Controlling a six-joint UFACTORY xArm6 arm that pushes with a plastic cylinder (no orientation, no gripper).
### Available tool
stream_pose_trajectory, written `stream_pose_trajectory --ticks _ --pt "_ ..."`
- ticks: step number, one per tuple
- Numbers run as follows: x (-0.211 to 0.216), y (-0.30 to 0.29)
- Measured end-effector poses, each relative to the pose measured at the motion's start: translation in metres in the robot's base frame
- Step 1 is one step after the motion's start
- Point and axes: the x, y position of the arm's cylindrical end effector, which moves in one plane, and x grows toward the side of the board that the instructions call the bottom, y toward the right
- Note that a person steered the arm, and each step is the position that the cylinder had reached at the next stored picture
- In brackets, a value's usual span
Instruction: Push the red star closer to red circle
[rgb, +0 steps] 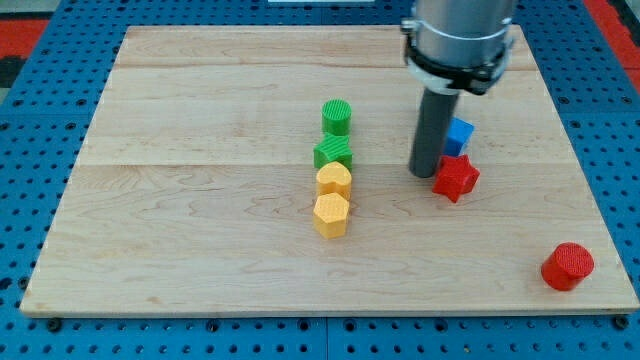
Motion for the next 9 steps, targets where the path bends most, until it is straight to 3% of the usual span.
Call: stream_pose_trajectory --ticks 3,9 --pt "0.022 0.073" --pt "0.044 0.108"
